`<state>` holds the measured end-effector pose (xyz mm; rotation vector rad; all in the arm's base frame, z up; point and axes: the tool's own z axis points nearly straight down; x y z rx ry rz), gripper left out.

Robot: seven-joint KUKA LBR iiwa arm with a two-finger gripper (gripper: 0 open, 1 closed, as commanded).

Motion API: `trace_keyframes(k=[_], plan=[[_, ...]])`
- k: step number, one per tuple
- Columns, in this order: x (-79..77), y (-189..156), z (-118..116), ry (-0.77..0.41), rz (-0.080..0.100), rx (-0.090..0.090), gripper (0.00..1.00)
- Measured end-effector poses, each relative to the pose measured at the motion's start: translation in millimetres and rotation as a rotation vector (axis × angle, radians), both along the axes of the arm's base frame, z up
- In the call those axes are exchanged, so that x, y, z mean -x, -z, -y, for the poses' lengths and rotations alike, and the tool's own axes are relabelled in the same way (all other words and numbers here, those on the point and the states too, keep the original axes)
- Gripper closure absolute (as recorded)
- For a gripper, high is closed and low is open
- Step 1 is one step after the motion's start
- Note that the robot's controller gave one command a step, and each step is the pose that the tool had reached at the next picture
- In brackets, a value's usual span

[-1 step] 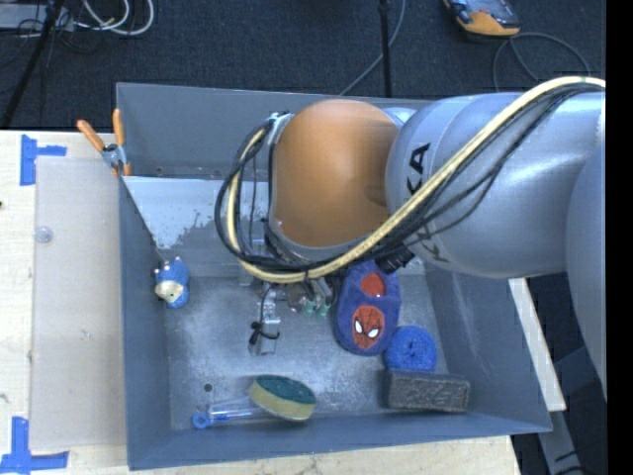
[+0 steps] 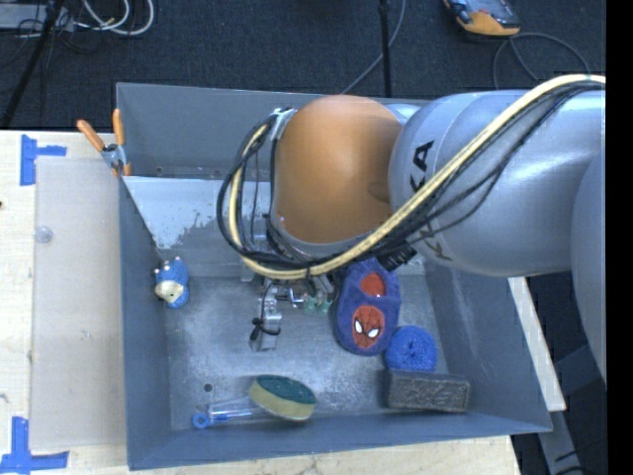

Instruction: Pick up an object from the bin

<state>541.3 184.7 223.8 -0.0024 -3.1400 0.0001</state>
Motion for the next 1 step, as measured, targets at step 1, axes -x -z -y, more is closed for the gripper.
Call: trace_keyframes(k=[1], plan=[[59.7, 66.0, 61.0, -0.055, -0.015, 0.003, 0.00]])
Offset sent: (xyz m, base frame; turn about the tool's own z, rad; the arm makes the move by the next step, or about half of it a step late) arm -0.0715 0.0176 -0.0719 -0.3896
